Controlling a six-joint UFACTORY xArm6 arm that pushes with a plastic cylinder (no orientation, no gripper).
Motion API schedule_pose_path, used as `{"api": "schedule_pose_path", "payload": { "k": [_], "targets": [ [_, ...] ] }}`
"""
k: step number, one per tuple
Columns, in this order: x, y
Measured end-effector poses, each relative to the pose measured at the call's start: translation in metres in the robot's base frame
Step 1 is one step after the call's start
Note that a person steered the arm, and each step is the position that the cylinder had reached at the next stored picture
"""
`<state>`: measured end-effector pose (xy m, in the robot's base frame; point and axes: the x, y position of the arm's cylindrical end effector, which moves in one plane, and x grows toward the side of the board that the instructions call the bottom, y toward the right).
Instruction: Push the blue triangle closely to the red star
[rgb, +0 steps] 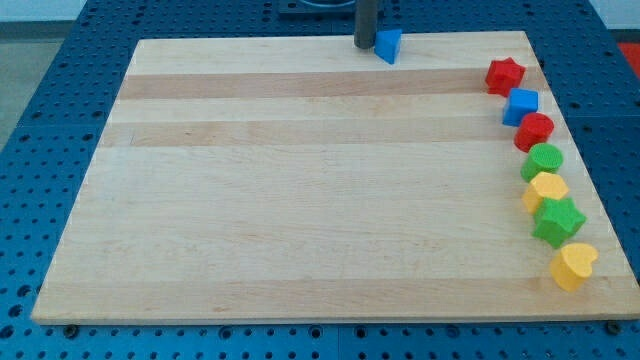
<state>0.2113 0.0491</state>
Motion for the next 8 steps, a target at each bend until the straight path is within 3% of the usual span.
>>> {"api": "schedule_pose_path", "payload": {
  "k": [4, 8],
  "targets": [
    [0.012, 0.062],
    [0.038, 0.066]
  ]
}}
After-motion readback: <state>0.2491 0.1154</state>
